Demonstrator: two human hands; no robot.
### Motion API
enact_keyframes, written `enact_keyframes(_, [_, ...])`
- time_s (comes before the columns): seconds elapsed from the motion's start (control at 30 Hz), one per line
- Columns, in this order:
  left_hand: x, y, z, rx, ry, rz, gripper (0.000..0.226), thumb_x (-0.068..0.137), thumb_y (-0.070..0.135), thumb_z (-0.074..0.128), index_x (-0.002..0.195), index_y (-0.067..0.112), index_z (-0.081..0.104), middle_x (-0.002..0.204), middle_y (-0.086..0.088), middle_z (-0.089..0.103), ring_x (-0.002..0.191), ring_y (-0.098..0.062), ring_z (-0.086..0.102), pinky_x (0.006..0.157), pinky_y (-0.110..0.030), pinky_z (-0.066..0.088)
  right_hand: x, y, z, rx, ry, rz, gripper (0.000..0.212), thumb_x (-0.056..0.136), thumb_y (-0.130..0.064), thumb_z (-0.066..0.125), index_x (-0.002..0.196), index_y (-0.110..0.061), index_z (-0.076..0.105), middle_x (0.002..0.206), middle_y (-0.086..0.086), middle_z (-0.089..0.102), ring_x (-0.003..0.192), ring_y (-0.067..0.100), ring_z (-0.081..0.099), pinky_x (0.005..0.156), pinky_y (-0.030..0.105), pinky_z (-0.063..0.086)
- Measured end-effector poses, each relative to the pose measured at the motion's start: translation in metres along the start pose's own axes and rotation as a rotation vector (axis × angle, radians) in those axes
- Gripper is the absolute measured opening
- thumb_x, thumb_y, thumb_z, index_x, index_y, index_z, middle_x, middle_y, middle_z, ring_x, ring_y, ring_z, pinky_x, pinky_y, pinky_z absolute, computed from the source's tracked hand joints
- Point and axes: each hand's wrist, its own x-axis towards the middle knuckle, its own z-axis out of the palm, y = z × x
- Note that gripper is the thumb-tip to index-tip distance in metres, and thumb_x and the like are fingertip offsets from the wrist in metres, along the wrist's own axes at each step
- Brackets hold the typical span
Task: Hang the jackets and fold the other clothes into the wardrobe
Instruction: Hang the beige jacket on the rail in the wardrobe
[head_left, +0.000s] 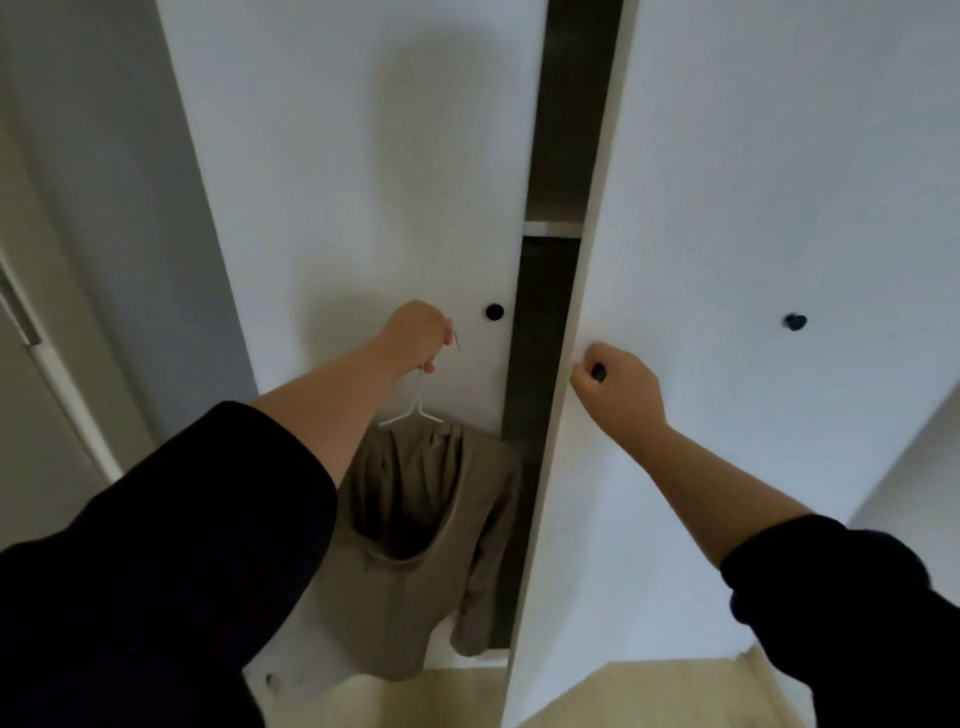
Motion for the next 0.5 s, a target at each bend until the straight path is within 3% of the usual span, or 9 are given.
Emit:
enact_keyframes(0.07, [-0.011,0.016,0.021,-0.015,-0.001,0.024,0.028,0.097,0.011,0.042,0.107,-0.003,0.064,0.08,-0.009,0.064,0.054,-0.015,0.052,0.031,-0.008,0.037,-0.022,0.005,-0.024,-0.068,0.013,-0.053,0.029,0.09,-0.033,0.052,0.07,-0.012,0.051,0.062,0.003,0.05,0.058,0.016,0.049,0.057,0.027,0.043])
enact_keyframes(0.17, [-0.031,0.04,0.058,-0.058,-0.005,0.001,0.027,0.094,0.007,0.043,0.11,-0.002,0.063,0.108,-0.023,0.065,0.055,-0.015,0.052,0.037,-0.008,0.038,-0.051,0.017,-0.06,-0.164,0.024,-0.091,0.04,0.09,-0.046,0.047,0.064,-0.016,0.049,0.057,-0.001,0.047,0.055,0.011,0.044,0.055,0.023,0.037])
enact_keyframes(0.23, [-0.042,0.052,0.079,-0.131,-0.057,-0.031,0.027,0.095,0.008,0.045,0.115,0.002,0.063,0.117,-0.022,0.063,0.063,-0.016,0.057,0.044,-0.011,0.044,-0.066,0.025,-0.078,-0.199,0.056,-0.064,0.043,0.09,-0.05,0.046,0.062,-0.018,0.048,0.055,-0.003,0.045,0.054,0.009,0.043,0.054,0.019,0.034])
enact_keyframes(0.3, [-0.057,0.068,0.098,-0.164,-0.095,-0.1,0.029,0.093,0.013,0.055,0.12,0.006,0.06,0.125,-0.015,0.06,0.095,-0.021,0.062,0.076,-0.02,0.051,-0.086,0.037,-0.102,-0.221,0.097,0.021,0.043,0.091,-0.05,0.049,0.06,-0.021,0.046,0.055,-0.006,0.044,0.054,0.008,0.043,0.054,0.019,0.032])
enact_keyframes(0.37, [-0.073,0.078,0.122,0.215,-0.067,0.058,0.036,0.09,0.015,0.061,0.126,0.01,0.058,0.131,-0.009,0.057,0.121,-0.023,0.053,0.1,-0.027,0.039,-0.105,0.051,-0.124,-0.235,0.148,0.147,0.043,0.091,-0.049,0.051,0.057,-0.022,0.043,0.058,-0.006,0.044,0.054,0.009,0.045,0.055,0.019,0.034])
enact_keyframes(0.43, [-0.08,0.09,0.138,0.198,-0.073,0.087,0.034,0.092,0.014,0.058,0.126,0.013,0.06,0.131,-0.006,0.059,0.124,-0.021,0.051,0.103,-0.027,0.036,-0.124,0.065,-0.145,-0.243,0.205,0.271,0.04,0.09,-0.042,0.054,0.059,-0.019,0.046,0.067,-0.004,0.051,0.058,0.012,0.049,0.059,0.023,0.044])
enact_keyframes(0.5, [-0.084,0.105,0.151,0.045,-0.064,-0.036,0.03,0.094,0.013,0.055,0.122,0.017,0.064,0.125,-0.004,0.063,0.119,-0.019,0.056,0.096,-0.022,0.041,-0.141,0.079,-0.168,-0.3,0.232,0.349,0.032,0.089,-0.033,0.056,0.065,-0.011,0.056,0.094,-0.001,0.063,0.076,0.013,0.057,0.071,0.028,0.052])
